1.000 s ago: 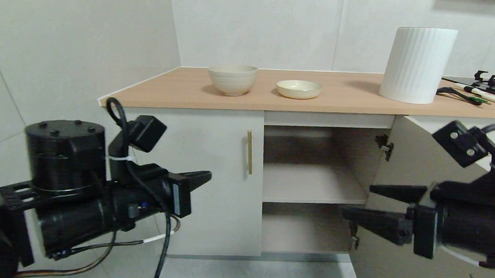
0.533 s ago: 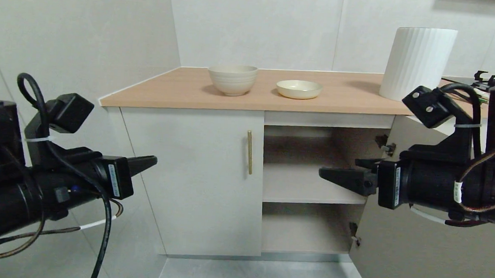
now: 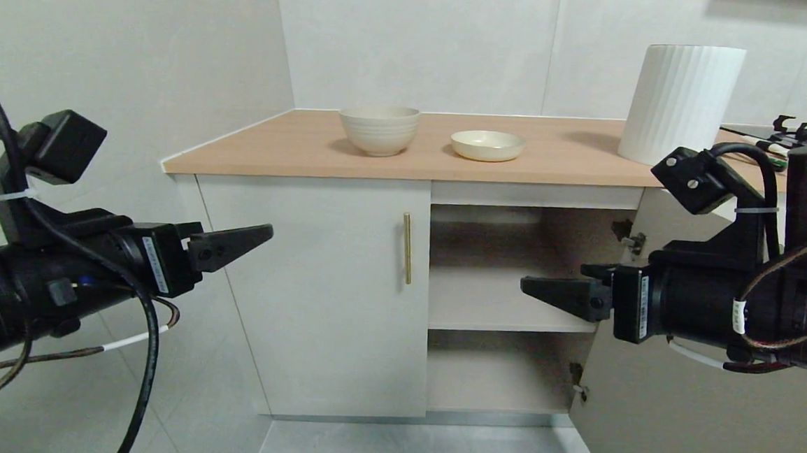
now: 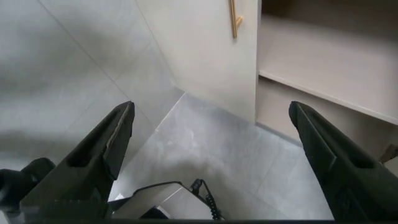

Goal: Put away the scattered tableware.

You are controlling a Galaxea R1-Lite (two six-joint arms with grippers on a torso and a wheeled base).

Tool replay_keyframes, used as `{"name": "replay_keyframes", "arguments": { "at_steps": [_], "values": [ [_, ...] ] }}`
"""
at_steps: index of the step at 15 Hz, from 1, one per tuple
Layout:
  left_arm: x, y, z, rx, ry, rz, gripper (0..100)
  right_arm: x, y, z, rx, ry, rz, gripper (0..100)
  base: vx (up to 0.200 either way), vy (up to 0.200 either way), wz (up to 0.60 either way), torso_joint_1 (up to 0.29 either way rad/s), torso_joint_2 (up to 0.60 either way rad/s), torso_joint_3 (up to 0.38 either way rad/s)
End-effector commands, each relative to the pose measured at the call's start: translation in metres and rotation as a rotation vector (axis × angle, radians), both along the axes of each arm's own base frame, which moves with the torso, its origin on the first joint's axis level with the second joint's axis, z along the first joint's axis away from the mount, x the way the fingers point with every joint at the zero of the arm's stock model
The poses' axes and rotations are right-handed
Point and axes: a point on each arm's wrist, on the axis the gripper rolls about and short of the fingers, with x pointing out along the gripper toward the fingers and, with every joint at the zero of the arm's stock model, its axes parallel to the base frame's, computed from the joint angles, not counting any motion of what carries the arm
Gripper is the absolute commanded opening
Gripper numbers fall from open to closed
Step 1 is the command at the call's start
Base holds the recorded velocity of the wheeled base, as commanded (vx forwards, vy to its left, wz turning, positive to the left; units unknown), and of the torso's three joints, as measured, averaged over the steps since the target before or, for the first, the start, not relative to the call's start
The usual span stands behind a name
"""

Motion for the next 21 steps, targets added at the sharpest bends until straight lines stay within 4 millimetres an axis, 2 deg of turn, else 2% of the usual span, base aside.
{"name": "replay_keyframes", "arguments": {
  "at_steps": [1,4,7,16,21],
  "values": [
    [-0.002,0.001,0.003,-0.003,-0.013,0.0,100,0.0,0.0,0.001,0.001,-0.001,0.002,100,0.0,0.0,0.0,0.0,0.0,0.0],
    [-0.006,0.002,0.011,-0.004,-0.014,0.005,100,0.0,0.0,0.001,-0.001,-0.002,-0.006,100,0.0,0.0,0.0,0.0,0.0,0.0],
    [-0.011,0.004,0.018,-0.004,0.017,0.006,100,-0.001,-0.001,0.002,-0.016,0.014,-0.01,100,0.2,0.0,0.0,-0.005,0.0,0.004],
    [-0.009,0.005,0.017,-0.004,0.02,0.014,100,-0.007,-0.005,0.004,-0.009,0.013,-0.002,100,0.2,0.0,0.0,0.006,0.0,0.002],
    [-0.018,0.005,0.021,-0.016,-0.001,-0.039,100,-0.017,-0.007,0.007,-0.002,-0.001,0.024,100,0.0,0.0,0.0,0.0,0.0,0.0]
  ]
}}
